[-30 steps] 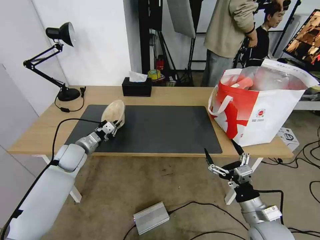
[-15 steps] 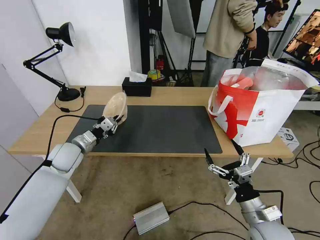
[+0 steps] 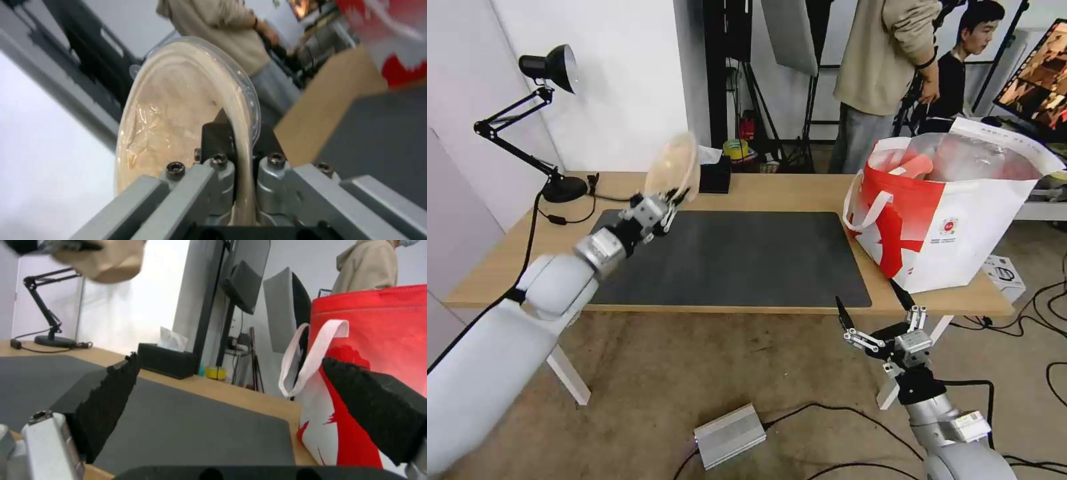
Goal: Pick up the trash from the table and place it into the takeout bag.
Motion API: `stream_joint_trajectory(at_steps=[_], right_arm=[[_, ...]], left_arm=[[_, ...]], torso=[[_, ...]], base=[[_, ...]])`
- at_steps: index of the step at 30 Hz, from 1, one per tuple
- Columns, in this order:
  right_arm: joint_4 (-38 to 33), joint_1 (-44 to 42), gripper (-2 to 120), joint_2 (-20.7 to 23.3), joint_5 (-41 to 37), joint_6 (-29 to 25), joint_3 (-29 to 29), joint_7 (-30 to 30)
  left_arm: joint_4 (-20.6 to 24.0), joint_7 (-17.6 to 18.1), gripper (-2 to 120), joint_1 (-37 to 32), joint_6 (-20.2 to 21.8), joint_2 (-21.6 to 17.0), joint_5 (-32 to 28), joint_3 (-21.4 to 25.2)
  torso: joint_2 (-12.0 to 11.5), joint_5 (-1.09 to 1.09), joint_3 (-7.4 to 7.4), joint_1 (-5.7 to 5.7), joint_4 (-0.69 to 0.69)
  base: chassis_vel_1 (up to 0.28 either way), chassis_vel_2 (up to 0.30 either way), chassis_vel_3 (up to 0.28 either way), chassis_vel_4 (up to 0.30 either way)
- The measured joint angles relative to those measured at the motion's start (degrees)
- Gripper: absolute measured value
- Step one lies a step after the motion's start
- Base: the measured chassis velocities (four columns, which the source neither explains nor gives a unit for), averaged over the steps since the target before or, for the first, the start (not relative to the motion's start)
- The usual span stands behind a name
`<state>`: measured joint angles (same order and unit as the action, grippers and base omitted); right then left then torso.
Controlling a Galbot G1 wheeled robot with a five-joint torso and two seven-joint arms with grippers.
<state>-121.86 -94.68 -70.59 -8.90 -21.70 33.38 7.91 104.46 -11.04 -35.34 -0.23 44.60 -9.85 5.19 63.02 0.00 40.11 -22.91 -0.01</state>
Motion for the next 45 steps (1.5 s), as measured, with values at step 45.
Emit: stream_joint_trajectory(at_steps=[45], right_arm=[[0.0,0.0,100,0.0,0.0,0.0,0.0,0.0]], left_arm=[[-28.9,5.1,1,50.8,2.5,24.1,-7.9,-42.1]], torso=[[0.0,0.01,0.0,0.0,0.0]], base=[[0.0,0.0,0.0,0.0]])
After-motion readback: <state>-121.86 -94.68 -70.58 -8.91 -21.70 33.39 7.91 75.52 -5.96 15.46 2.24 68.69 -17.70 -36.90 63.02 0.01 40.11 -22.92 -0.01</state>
